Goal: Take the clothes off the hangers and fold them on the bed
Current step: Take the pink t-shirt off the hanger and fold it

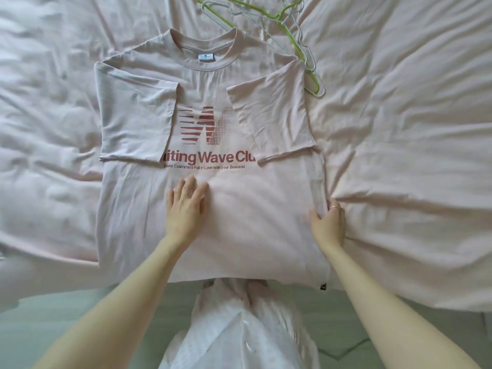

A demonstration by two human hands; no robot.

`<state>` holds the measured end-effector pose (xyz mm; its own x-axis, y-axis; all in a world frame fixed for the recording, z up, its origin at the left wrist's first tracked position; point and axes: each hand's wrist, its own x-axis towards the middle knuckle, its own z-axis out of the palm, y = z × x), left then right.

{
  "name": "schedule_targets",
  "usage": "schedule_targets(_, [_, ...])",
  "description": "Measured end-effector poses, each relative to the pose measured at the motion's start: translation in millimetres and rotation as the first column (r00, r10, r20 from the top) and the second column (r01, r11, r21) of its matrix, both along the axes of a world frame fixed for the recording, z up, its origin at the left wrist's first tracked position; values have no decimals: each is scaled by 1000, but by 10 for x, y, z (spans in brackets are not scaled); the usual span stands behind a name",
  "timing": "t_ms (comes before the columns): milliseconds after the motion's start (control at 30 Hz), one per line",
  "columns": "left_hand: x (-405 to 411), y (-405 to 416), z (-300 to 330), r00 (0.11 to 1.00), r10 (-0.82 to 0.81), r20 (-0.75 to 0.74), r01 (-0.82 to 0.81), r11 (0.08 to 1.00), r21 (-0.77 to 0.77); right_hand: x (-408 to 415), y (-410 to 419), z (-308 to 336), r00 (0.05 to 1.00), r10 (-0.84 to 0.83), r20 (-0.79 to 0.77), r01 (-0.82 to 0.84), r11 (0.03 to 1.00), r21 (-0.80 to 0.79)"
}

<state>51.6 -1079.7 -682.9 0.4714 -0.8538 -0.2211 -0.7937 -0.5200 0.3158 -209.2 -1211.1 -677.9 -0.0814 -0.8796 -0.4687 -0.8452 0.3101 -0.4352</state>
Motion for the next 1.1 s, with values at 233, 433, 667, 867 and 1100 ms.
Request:
schedule_targets(233, [333, 1168, 56, 940, 337, 48, -335, 941, -41, -472, 859, -31, 966, -221, -135, 243, 953, 181])
schedule_targets(433, [456, 1672, -117, 854, 519, -42, -521, 851, -71, -630, 1178, -129, 960, -241, -142, 266, 944, 194])
schedule_targets(667, [446, 1897, -104, 435, 787, -438, -854, 515, 76, -695, 1356, -173, 947, -302, -107, 313, 942, 116])
schedule_targets(867, [168, 2262, -47, 293, 783, -549, -797, 517, 313, -659, 1537, -59, 928, -372, -32, 372, 928, 10])
schedule_targets(1100, [-84, 2651, -9, 242, 837, -491, -831, 440, 340, -947, 1757, 74, 983, -180, 24, 181, 983, -16])
